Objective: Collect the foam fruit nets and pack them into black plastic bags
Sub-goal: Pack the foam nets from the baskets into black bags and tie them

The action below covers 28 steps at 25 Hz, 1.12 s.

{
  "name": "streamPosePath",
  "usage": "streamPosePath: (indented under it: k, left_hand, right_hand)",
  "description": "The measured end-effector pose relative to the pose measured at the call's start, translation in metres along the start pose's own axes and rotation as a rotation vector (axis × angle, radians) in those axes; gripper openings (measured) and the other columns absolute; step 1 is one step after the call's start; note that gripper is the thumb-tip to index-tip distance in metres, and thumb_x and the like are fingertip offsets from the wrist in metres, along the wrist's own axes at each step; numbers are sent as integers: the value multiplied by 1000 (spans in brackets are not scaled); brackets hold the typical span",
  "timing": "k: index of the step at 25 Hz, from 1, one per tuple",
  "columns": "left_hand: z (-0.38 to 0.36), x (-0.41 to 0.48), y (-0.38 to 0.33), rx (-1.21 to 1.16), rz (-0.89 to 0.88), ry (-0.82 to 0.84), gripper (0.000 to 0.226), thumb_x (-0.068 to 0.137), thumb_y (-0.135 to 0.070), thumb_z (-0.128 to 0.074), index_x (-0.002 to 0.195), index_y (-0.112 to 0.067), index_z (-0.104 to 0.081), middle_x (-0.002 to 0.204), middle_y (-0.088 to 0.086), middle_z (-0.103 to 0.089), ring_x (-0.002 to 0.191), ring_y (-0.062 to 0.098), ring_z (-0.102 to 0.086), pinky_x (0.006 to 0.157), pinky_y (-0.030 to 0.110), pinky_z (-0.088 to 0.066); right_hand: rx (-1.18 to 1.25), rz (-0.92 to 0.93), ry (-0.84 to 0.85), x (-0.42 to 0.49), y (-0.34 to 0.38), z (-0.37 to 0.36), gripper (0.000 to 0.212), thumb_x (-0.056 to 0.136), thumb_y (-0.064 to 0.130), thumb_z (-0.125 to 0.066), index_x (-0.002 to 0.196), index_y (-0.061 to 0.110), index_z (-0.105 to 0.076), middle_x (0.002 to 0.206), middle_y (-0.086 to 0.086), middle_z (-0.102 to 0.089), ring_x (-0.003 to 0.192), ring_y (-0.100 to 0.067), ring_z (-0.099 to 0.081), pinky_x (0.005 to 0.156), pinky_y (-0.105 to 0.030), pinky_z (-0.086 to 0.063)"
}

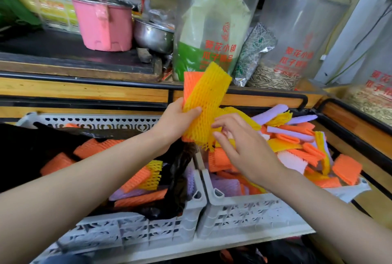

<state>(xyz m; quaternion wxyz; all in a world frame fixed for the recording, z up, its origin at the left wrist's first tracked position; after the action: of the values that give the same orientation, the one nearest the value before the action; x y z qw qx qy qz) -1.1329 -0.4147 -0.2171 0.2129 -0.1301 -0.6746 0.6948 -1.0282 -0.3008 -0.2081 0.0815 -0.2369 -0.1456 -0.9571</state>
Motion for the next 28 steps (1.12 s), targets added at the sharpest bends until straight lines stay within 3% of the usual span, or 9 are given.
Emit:
streamPosePath:
  k: [2, 5, 10, 14, 19, 25, 28]
  left_hand:
    - [14, 5, 4, -17, 9, -11, 33, 97, -19, -51, 129, -13, -48, 116, 6, -63, 100, 19, -62, 76, 27, -53]
    - [26, 13, 11, -8, 24, -26, 36, 97, -21, -51, 131, -13, -46, 117, 6, -62, 100, 19, -63, 77, 29, -54]
    - [29, 23, 28, -17, 71, -33, 35, 96, -22, -52, 129, -12, -47, 117, 6, -62, 102, 22, -63, 86, 39, -54]
    - [18, 24, 37, -31, 109, -2, 31, 96, -20, -52, 126, -12, -48, 115, 8, -63, 98, 21, -63, 79, 34, -54]
    - [3, 17, 46, 0, 149, 26, 30, 96, -21, -52, 125, -12, -49, 113, 7, -63, 95, 21, -63, 72, 31, -53]
    - [-3, 7, 49, 12, 181, 19, 26, 96, -22, -52, 122, -16, -49, 110, 5, -64, 96, 21, -64, 75, 34, -55]
    - [-3, 2, 48, -4, 192, 24, 25, 97, -22, -50, 121, -20, -47, 110, 4, -63, 97, 21, -63, 76, 34, -55]
  right_hand:
    - [-60, -111, -53, 12, -31, -3, 27, 98, 31, -44, 115, 13, -53, 116, -3, -51, 108, -17, -50, 85, -31, -39]
    - [-115, -375, -67, 27, -91, -11, 31, 96, 18, -48, 123, 2, -49, 124, -17, -49, 118, -30, -45, 95, -36, -33]
    - [-42, -701, 13, 29, -144, -36, 38, 97, 21, -49, 125, -3, -45, 127, -26, -48, 117, -39, -47, 93, -40, -35]
    - [-44, -763, 28, 21, -148, -54, 44, 90, 20, -62, 120, -6, -43, 121, -28, -53, 114, -39, -51, 88, -40, -39]
    - [-57, -755, 50, 4, -146, -60, 59, 84, 19, -68, 131, 1, -38, 126, -19, -55, 114, -36, -54, 86, -42, -44]
    - [-208, -695, 150, -7, -133, -64, 64, 83, 41, -67, 133, 9, -44, 131, -18, -40, 123, -34, -37, 100, -39, -33]
    - [-38, -731, 75, -9, -129, -69, 61, 79, 32, -74, 126, 7, -44, 128, -17, -43, 118, -34, -43, 92, -37, -37]
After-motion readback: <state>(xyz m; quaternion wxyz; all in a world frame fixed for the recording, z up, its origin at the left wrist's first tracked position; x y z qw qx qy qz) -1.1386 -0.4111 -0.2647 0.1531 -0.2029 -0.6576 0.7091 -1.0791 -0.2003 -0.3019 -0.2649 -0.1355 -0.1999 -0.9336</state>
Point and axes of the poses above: each hand's wrist, its own x-axis towards the middle knuckle, its own z-axis out of the back of the hand, y = z × x, the point moved 5 cm from there along x, towards the middle knuckle
